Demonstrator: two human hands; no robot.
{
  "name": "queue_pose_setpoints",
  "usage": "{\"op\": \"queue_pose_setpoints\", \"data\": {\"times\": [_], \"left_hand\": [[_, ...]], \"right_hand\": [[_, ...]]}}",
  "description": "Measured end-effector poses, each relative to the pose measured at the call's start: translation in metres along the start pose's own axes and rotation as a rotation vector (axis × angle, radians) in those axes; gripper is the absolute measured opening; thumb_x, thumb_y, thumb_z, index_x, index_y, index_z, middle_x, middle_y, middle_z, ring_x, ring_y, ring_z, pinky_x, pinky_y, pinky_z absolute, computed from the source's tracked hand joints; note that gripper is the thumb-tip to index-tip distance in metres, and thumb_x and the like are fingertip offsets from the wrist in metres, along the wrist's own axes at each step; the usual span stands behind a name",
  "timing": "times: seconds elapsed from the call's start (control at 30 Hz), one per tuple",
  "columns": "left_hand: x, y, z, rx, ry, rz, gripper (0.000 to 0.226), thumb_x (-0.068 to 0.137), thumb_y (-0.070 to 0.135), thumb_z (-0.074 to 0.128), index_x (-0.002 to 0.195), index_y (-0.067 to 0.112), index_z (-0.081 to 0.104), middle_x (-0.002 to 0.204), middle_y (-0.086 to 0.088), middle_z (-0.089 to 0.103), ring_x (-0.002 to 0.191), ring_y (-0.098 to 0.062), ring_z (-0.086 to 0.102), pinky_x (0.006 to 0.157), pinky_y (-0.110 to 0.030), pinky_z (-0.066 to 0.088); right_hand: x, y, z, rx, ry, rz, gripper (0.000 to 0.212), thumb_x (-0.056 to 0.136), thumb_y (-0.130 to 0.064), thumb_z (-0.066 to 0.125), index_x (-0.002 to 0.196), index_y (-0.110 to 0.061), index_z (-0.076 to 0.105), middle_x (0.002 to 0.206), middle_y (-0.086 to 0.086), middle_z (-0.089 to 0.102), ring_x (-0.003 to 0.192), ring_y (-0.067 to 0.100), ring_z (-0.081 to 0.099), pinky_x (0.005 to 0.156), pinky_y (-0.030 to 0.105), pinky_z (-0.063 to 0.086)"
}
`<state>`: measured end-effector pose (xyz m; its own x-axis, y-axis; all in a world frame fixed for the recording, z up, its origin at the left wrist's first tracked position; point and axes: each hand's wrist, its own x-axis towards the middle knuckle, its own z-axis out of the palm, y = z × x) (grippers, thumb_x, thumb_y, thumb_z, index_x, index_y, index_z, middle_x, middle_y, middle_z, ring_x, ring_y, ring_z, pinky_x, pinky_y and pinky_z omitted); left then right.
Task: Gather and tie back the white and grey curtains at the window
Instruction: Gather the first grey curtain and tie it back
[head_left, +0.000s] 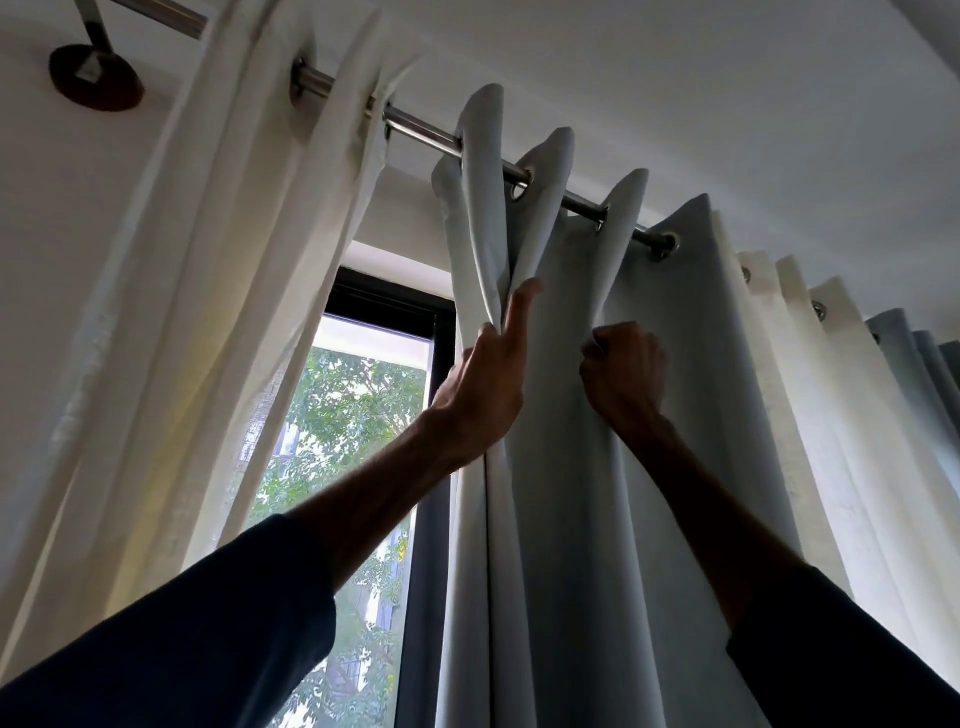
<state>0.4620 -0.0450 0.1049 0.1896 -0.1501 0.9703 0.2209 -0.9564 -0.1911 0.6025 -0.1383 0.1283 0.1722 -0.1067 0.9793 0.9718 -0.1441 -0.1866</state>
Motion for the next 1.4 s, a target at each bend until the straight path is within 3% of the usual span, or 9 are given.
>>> {"op": "queue_pose_setpoints", "data": {"times": [0.13, 0.27, 0.4, 0.53, 0.7, 1.0, 1.1, 1.2, 1.4], "left_hand": [[-0.006, -0.019, -0.005, 0.067, 0.047, 0.051, 0.038, 0.077, 0.003, 0.050, 0.114, 0.009, 0.057, 0.084, -0.011, 0.054, 0.064, -0.029, 0.059, 0.053, -0.037, 0.047], [0.005, -0.030, -0.008, -0.049, 0.112, 0.042, 0.022, 0.080, 0.003, 0.053, 0.066, 0.014, 0.040, 0.065, -0.010, 0.053, 0.050, -0.019, 0.053, 0.050, -0.039, 0.049], [0.006, -0.033, -0.013, -0.139, -0.068, 0.006, 0.014, 0.066, 0.009, 0.053, 0.061, 0.015, 0.041, 0.053, -0.014, 0.053, 0.046, -0.037, 0.058, 0.046, -0.026, 0.034], [0.007, -0.037, -0.008, -0.090, -0.045, -0.066, 0.044, 0.067, 0.027, 0.048, 0.092, -0.002, 0.070, 0.085, -0.020, 0.071, 0.078, -0.040, 0.069, 0.065, -0.044, 0.057], [0.004, -0.028, -0.008, -0.129, -0.095, -0.131, 0.053, 0.062, 0.028, 0.046, 0.102, 0.006, 0.074, 0.101, -0.014, 0.074, 0.098, -0.031, 0.068, 0.084, -0.036, 0.058], [-0.004, -0.024, -0.014, -0.243, -0.269, -0.227, 0.040, 0.061, 0.022, 0.038, 0.085, 0.002, 0.061, 0.085, -0.014, 0.065, 0.081, -0.028, 0.058, 0.063, -0.032, 0.041], [-0.004, -0.027, -0.008, -0.388, -0.218, -0.359, 0.016, 0.070, 0.016, 0.043, 0.066, 0.008, 0.056, 0.068, -0.011, 0.058, 0.070, -0.028, 0.054, 0.060, -0.034, 0.039], [-0.003, -0.027, -0.004, -0.445, -0.133, -0.440, 0.044, 0.096, 0.028, 0.050, 0.054, 0.014, 0.048, 0.055, -0.001, 0.045, 0.057, -0.022, 0.046, 0.056, -0.029, 0.033], [0.005, -0.025, 0.014, -0.362, 0.093, -0.574, 0.029, 0.076, 0.031, 0.075, 0.076, 0.002, 0.067, 0.070, -0.004, 0.052, 0.077, -0.024, 0.048, 0.055, -0.027, 0.034]], "right_hand": [[-0.003, -0.034, 0.000, 0.132, 0.002, -0.076, 0.039, 0.071, -0.005, 0.058, 0.045, -0.013, 0.031, 0.043, -0.003, 0.030, 0.043, 0.017, 0.040, 0.053, 0.027, 0.029], [-0.013, -0.073, 0.012, 0.213, 0.025, -0.153, 0.043, 0.073, -0.007, 0.061, 0.046, -0.015, 0.029, 0.043, -0.005, 0.031, 0.045, 0.017, 0.040, 0.051, 0.025, 0.032], [-0.011, -0.069, 0.023, 0.266, 0.016, -0.200, 0.052, 0.085, -0.004, 0.063, 0.047, -0.021, 0.031, 0.042, -0.008, 0.032, 0.038, 0.008, 0.033, 0.046, 0.011, 0.028], [-0.020, -0.051, 0.027, 0.354, 0.019, -0.147, 0.046, 0.088, -0.008, 0.066, 0.047, -0.011, 0.046, 0.041, -0.008, 0.037, 0.038, 0.006, 0.042, 0.042, 0.008, 0.029], [-0.039, -0.042, 0.030, 0.417, 0.043, -0.084, 0.030, 0.085, -0.019, 0.075, 0.058, -0.008, 0.067, 0.050, -0.001, 0.062, 0.044, 0.012, 0.057, 0.041, 0.028, 0.042], [-0.077, -0.044, 0.022, 0.482, -0.026, -0.086, 0.017, 0.081, -0.016, 0.080, 0.098, -0.019, 0.081, 0.080, -0.010, 0.077, 0.069, 0.002, 0.073, 0.066, 0.031, 0.063], [-0.083, -0.048, 0.021, 0.461, -0.018, -0.120, 0.018, 0.082, -0.020, 0.080, 0.101, -0.020, 0.080, 0.086, -0.010, 0.078, 0.070, -0.002, 0.072, 0.068, 0.025, 0.062], [-0.086, -0.048, 0.023, 0.423, -0.038, -0.196, 0.016, 0.086, -0.021, 0.077, 0.102, -0.017, 0.080, 0.088, -0.007, 0.079, 0.072, 0.000, 0.073, 0.072, 0.024, 0.062], [-0.078, -0.031, 0.015, 0.497, -0.225, -0.159, 0.011, 0.092, -0.012, 0.069, 0.098, -0.011, 0.078, 0.084, 0.006, 0.078, 0.072, 0.020, 0.075, 0.066, 0.044, 0.063]]}}
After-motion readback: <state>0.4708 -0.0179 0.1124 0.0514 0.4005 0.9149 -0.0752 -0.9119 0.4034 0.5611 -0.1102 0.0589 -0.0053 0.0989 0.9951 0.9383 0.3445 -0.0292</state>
